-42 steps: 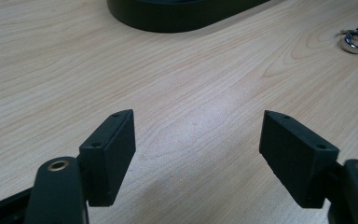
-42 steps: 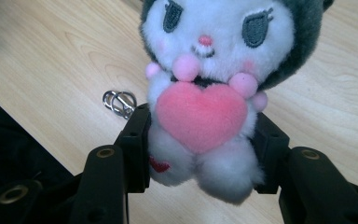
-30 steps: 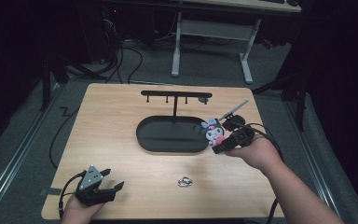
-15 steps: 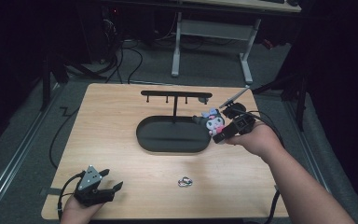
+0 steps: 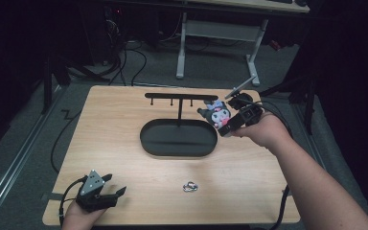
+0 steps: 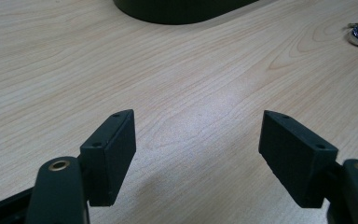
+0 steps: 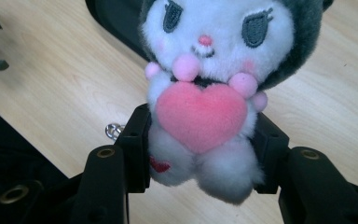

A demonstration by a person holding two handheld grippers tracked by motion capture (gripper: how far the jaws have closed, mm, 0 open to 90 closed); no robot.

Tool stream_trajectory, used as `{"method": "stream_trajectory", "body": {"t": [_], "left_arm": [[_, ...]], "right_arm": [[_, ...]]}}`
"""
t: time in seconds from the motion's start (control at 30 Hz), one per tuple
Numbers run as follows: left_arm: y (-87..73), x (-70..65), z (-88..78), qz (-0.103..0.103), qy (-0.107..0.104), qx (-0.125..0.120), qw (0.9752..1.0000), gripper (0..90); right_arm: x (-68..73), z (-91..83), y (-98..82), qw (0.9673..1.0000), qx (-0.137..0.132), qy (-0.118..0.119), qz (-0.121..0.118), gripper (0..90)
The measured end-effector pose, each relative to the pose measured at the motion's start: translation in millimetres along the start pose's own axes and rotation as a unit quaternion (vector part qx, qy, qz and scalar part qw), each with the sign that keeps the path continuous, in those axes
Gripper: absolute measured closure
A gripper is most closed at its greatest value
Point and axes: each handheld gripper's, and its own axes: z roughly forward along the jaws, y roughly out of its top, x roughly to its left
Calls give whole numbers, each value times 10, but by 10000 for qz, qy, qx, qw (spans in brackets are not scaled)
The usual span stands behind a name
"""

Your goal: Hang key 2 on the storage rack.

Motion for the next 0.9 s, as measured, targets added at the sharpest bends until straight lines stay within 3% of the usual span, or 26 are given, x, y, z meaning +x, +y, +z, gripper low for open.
{"method": "stream_trajectory", "body": {"t": [0.47,0.9], "left_arm": [[-5,2,-21,2,9,-8,10000,280],[-7,-15,-8,22,1,16,10000,281]], "right_arm": [[-23,-86,257,9996,-122,-241,-27,518],[-98,47,151,9990,-45,-436,42,517]]}}
